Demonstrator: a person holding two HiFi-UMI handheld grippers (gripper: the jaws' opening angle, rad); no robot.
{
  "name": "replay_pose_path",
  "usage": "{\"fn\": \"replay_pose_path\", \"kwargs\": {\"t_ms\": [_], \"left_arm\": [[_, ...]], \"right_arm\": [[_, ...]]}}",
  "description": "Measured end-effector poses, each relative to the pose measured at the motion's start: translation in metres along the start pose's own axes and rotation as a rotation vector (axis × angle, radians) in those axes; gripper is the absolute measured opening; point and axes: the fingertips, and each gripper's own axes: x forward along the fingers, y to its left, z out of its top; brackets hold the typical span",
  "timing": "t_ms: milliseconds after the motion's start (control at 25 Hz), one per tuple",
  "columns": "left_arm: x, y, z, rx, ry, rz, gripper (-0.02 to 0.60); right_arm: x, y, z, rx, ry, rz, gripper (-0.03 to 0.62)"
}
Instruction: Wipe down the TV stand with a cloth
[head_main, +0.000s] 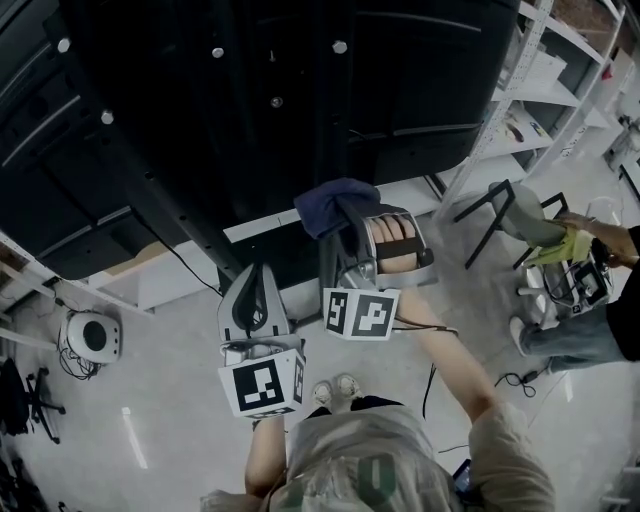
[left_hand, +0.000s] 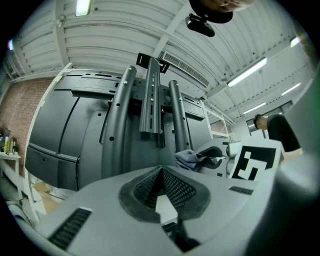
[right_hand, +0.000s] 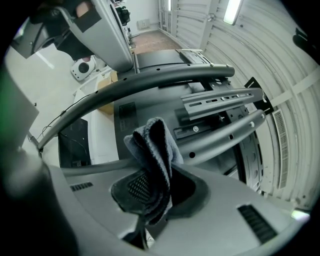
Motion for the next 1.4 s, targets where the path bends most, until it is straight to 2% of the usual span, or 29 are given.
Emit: {"fn": "replay_pose_path", "kwargs": {"t_ms": [600,800,920,1200,1400], "left_arm": [[0.005,-0.001,-0.029,-0.019,0.046,0.012,0.015],[0.005,0.001,-0.036,-0.017,0.048,0.018,0.015],[0.003,0.004,-0.042,-0.02,0.045,0.034,0.015],[-0.005,0.007,-0.075,-0.021,0.066,0.059,0.015],[-0.008,0.008,-0.113,-0.023,0.077,0.07,0.015]], "right_arm": [[-0.001,0.058,-0.019,0.017,0.03,0.092,0.057],[-0.001,0.081,-0.022,0.054,0.04,0.145,0.057],[-0.002,0.093,-0.028,0.015,0.032,0.146,0.057],[-0.004,0.138,-0.039,0.013,0.019,0.175,0.057],[-0.003,0.175,-0.05,-0.015,0.002,0.178,0.057]]}}
